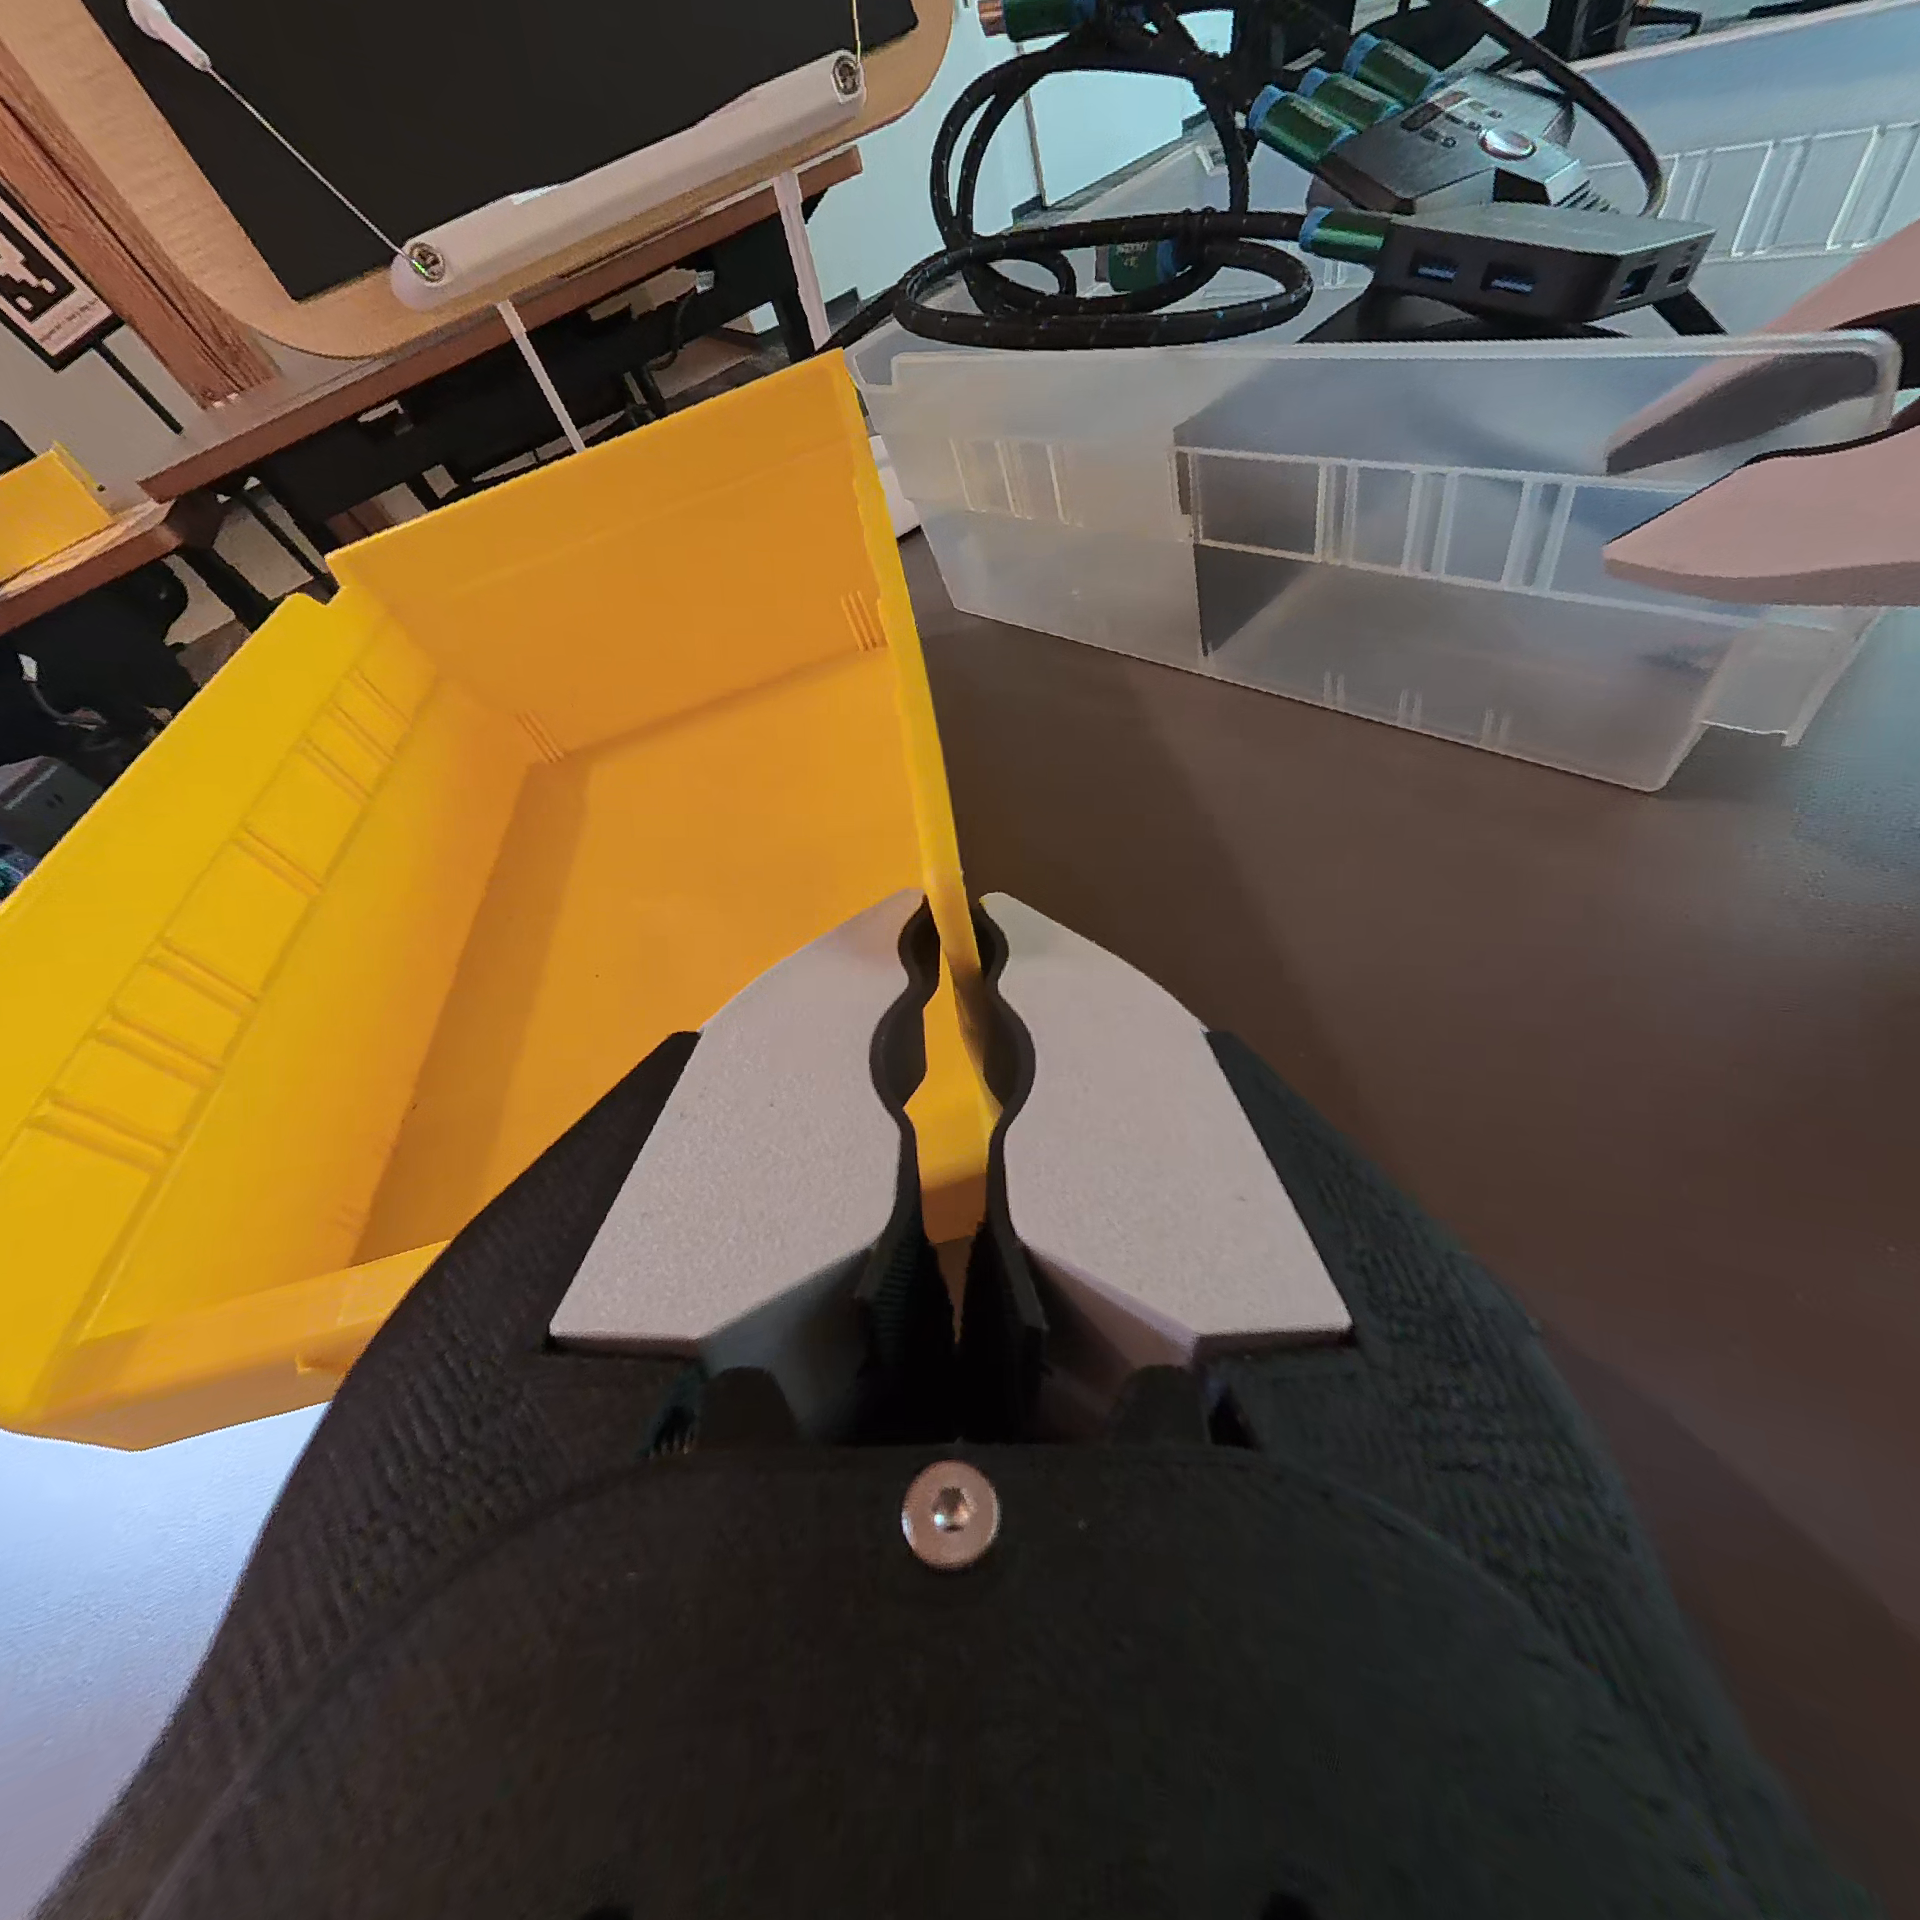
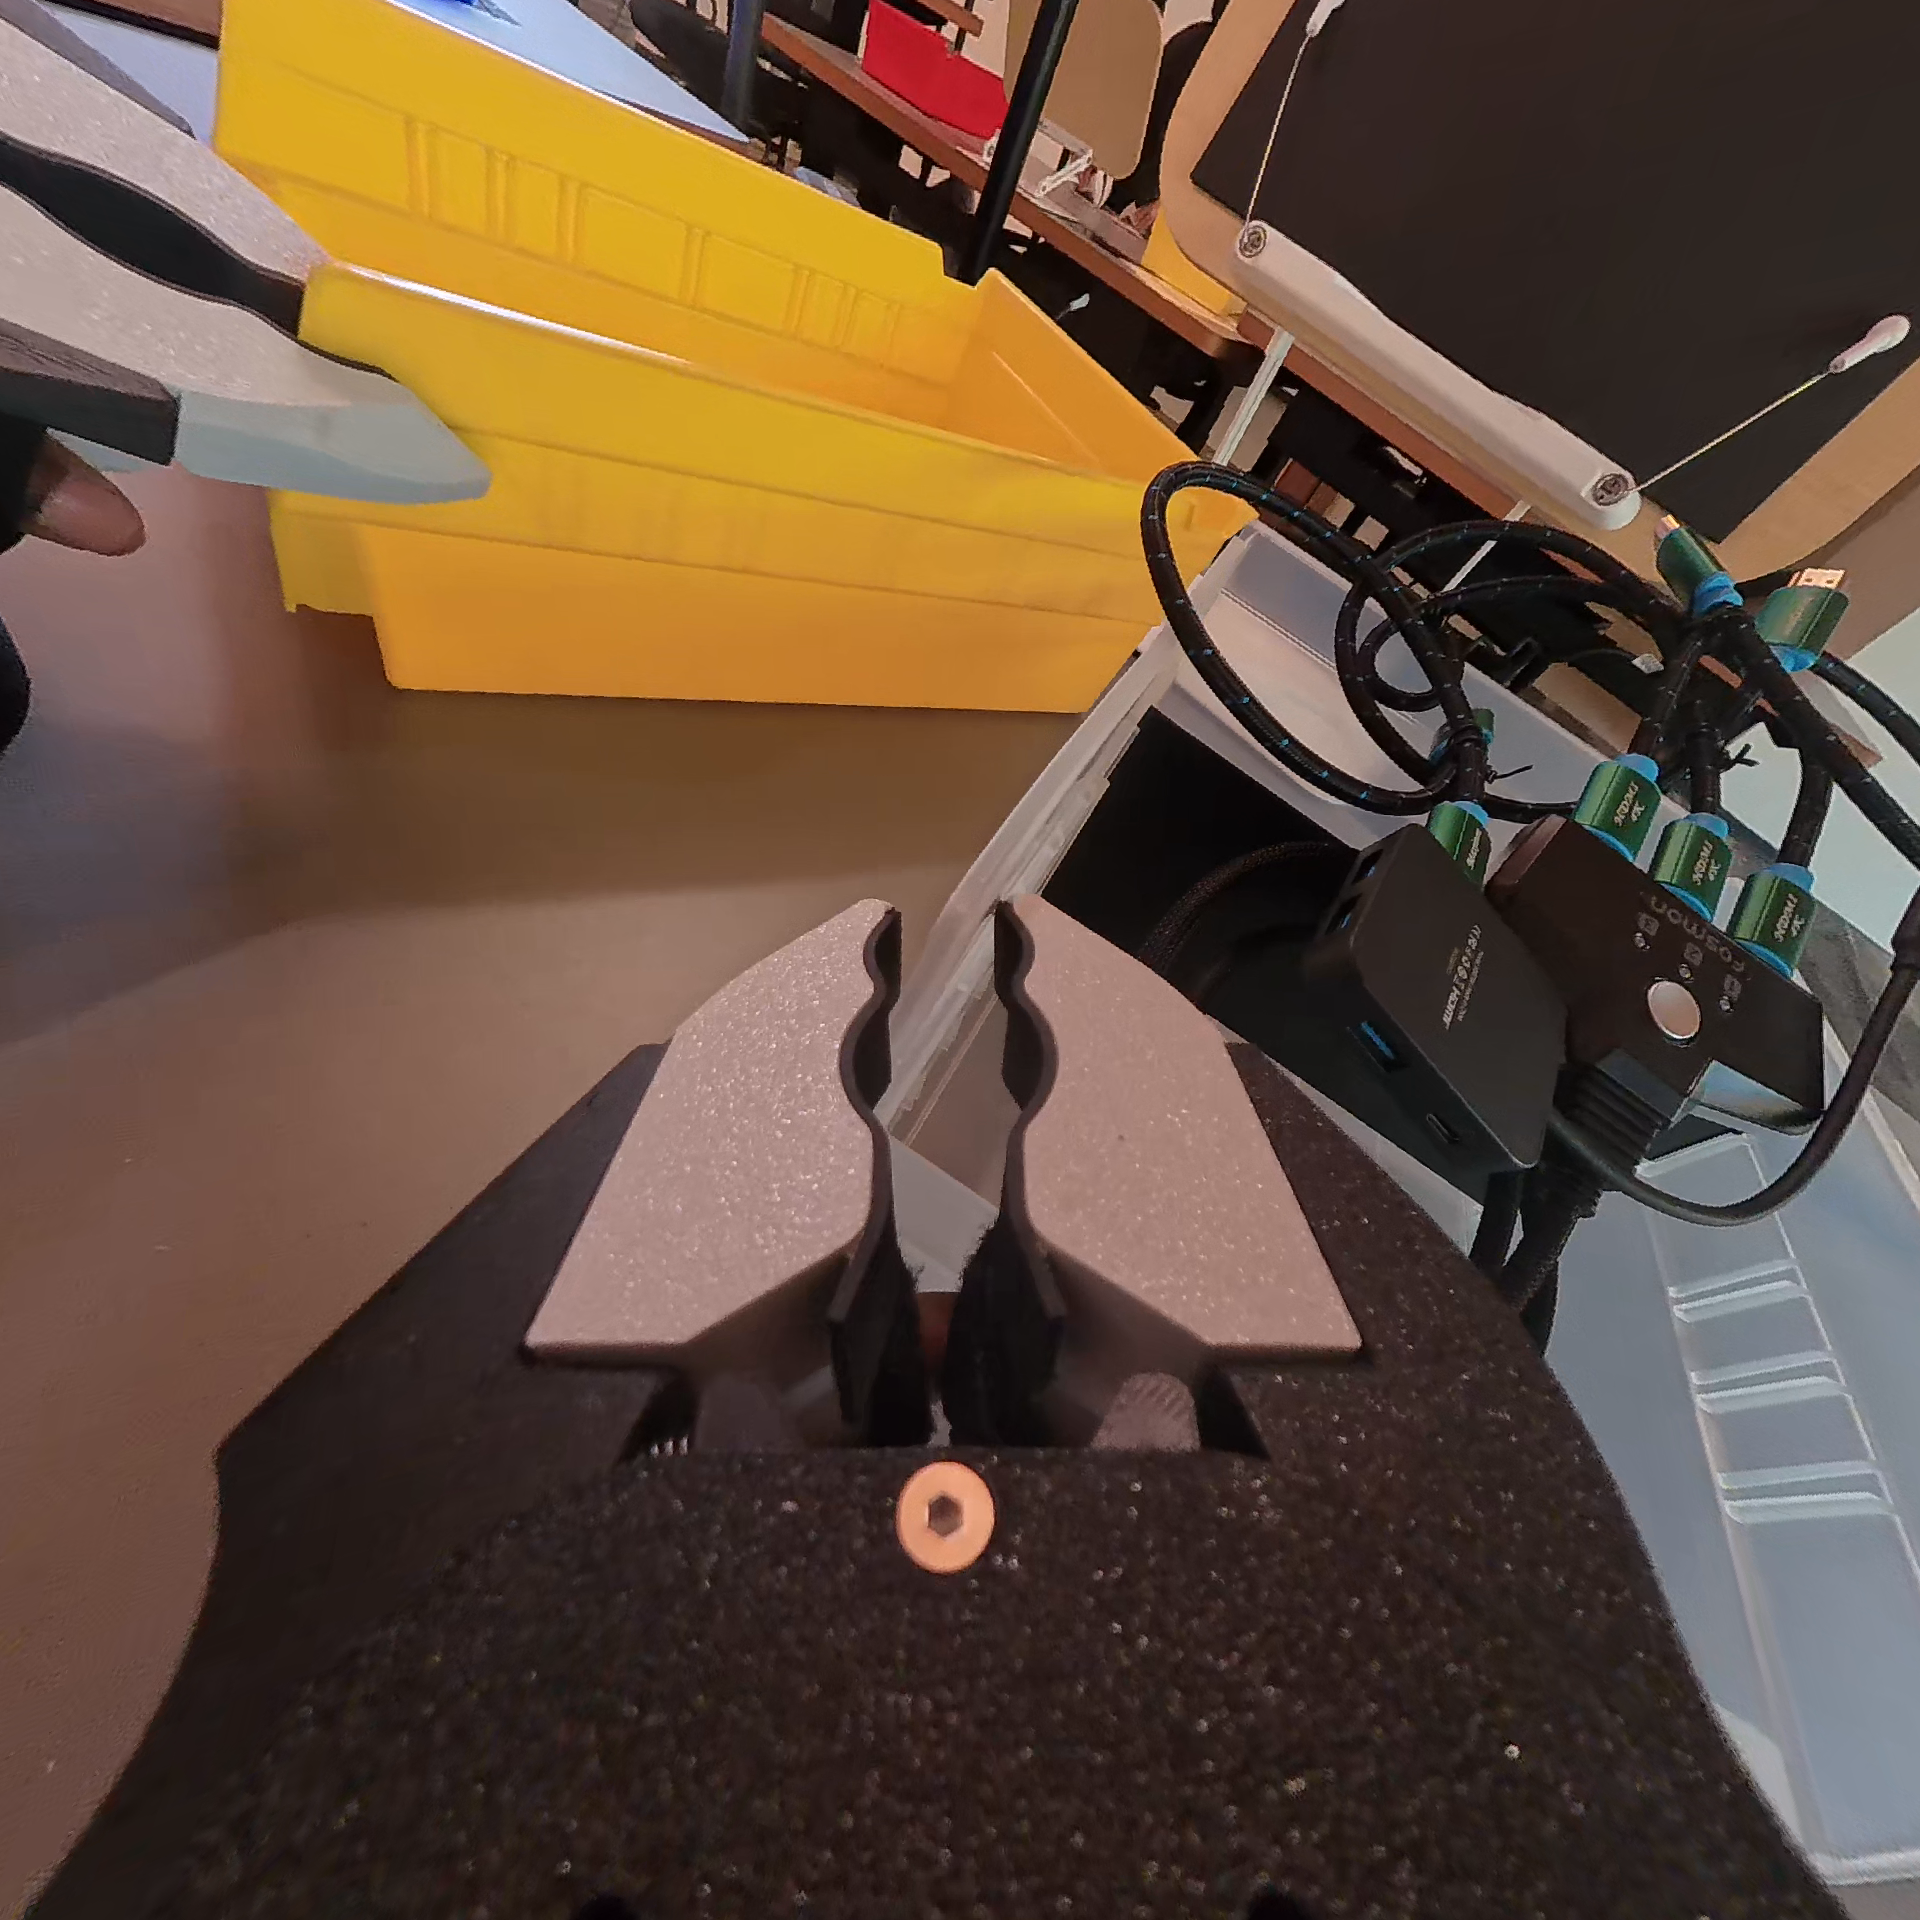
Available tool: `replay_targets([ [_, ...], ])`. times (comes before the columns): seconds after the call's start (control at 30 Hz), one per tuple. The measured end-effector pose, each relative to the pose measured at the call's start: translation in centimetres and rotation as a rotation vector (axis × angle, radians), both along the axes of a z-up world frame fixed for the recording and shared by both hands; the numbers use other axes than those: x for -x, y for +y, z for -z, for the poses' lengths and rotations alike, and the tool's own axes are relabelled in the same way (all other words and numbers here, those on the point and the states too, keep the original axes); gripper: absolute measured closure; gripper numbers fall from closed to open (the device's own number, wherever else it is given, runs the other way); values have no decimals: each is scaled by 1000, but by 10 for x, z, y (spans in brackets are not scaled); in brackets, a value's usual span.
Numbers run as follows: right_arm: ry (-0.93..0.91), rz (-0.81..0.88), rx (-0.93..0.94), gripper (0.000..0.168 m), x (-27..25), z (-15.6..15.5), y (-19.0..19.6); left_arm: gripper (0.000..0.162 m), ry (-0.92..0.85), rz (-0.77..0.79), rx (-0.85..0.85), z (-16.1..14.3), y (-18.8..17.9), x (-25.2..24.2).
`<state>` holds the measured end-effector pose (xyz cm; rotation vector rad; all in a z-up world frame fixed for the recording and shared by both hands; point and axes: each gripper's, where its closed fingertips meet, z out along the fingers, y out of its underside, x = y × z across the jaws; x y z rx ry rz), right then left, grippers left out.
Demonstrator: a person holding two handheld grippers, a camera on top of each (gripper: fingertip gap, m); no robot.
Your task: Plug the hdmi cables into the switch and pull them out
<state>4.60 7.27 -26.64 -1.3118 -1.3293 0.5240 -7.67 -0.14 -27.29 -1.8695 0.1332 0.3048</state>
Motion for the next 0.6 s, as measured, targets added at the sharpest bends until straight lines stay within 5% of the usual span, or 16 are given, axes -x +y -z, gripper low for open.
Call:
replay_targets([
  [0.17,10,-14,11,149,1,-1,-2,155,11,-2,-8,-1,0,0],
  [0.23,37,-53,58,140,1,-4,-7,131,34,-34,-66,-10,-3,2],
  [0.37,355,-111,176,114,-13,-52,-5,112,24,-79,-465,-69,-25,-5],
  [0.47,469,125,201,86,-57,-69,47,111,-74,0,-628,-93,-35,-41],
  [0.6,329,548,109,67,-136,-47,124,92,-192,186,-460,-75,0,-105],
])
